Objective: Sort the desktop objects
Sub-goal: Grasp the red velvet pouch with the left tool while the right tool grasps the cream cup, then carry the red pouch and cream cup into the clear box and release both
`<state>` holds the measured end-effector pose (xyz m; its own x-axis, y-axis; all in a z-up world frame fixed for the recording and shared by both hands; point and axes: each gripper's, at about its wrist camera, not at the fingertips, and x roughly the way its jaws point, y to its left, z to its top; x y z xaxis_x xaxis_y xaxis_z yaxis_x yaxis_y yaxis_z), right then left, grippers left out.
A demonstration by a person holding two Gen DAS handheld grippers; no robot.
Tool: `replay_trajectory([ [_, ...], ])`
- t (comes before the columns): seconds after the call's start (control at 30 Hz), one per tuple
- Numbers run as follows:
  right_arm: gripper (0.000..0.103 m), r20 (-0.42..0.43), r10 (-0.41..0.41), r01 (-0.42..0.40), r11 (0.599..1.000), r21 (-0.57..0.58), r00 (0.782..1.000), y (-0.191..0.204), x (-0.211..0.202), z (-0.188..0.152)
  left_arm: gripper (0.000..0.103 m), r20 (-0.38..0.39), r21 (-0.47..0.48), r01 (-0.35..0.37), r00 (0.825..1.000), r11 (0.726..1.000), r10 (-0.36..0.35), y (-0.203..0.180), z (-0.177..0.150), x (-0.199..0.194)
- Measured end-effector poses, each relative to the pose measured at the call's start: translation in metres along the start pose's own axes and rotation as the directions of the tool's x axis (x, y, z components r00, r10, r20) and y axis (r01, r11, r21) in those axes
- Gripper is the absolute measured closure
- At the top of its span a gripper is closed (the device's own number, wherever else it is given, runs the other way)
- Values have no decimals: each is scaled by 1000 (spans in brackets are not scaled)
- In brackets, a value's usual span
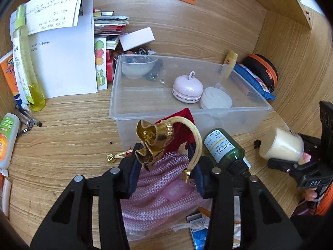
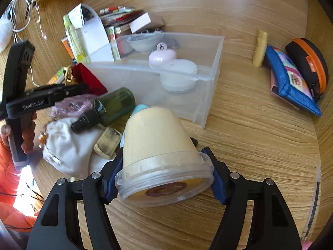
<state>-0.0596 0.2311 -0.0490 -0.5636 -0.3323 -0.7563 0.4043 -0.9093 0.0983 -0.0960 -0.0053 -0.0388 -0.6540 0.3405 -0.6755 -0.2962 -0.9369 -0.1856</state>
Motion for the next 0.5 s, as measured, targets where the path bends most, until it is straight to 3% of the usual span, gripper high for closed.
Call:
replay_trajectory([
  [0.2, 36, 42, -3, 3, 1000, 19, 999, -3, -16, 7, 81, 34, 9, -3, 999, 1000, 3, 1, -3, -13],
  [0.5, 36, 91, -4, 1, 1000, 26, 996, -2, -33, 16, 86, 81, 28, -10, 997, 1000, 7, 0, -3, -32],
])
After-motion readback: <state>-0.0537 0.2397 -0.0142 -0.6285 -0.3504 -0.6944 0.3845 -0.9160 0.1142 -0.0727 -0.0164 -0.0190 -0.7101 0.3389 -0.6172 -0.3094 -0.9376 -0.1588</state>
